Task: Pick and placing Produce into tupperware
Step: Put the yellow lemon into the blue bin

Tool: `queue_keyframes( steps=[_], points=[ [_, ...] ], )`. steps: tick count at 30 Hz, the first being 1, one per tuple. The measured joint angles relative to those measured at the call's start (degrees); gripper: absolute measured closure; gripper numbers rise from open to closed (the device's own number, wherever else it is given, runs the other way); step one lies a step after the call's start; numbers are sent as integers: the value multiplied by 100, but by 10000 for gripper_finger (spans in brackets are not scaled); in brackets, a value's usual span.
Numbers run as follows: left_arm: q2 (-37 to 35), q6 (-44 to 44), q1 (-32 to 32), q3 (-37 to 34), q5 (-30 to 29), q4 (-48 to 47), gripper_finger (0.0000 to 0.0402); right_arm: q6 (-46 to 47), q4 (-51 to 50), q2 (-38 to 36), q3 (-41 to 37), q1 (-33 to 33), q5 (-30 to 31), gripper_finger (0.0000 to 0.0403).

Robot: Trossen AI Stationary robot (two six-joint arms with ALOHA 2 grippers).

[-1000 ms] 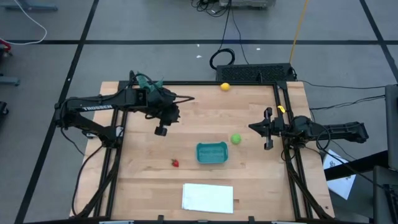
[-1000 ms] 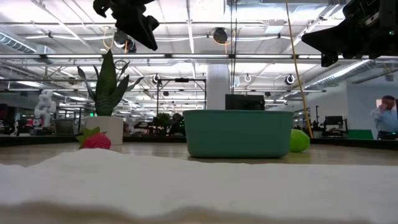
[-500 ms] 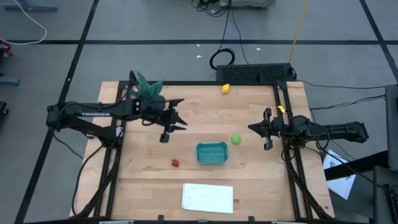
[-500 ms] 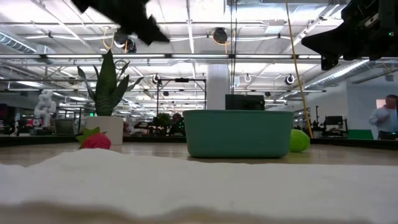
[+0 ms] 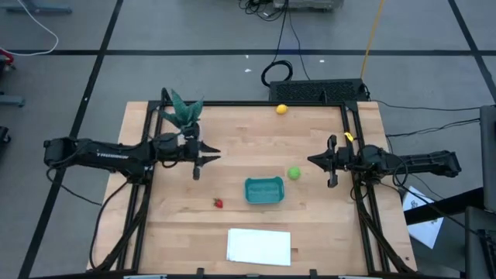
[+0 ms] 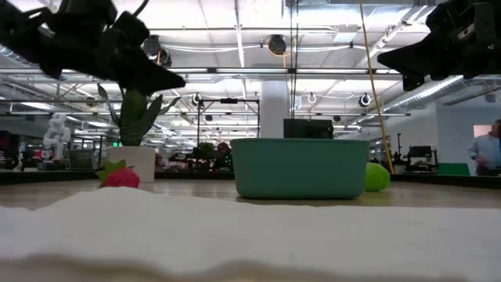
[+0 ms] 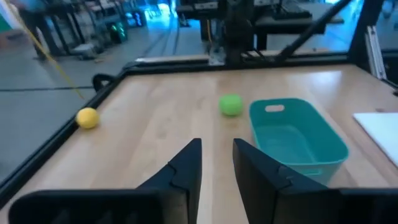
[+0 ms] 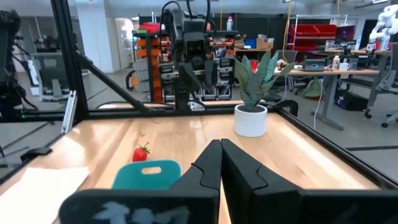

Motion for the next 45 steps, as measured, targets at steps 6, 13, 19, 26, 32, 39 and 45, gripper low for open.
queue_keyframes(
  steps=[6,13,19,26,32,39,45],
  points=[
    [-53,50,274,-863,-45,1130,309,-69,151,205,0,0,2,403],
    [-55,42,710,-1380,-40,1632,309,-168,264,435,0,0,11,403],
    [-60,107,1014,-1477,344,1687,309,-210,309,539,0,0,22,403],
    [-524,222,1128,-1477,712,1732,309,-172,749,483,0,0,3,403],
    [-1098,179,1022,-1473,770,1354,309,-55,772,245,0,0,0,403],
    [-1728,334,955,-1471,650,508,309,76,603,-43,0,0,-2,403],
    [-1806,357,955,-1471,626,362,309,44,574,-4,0,-2,22,403]
  ],
)
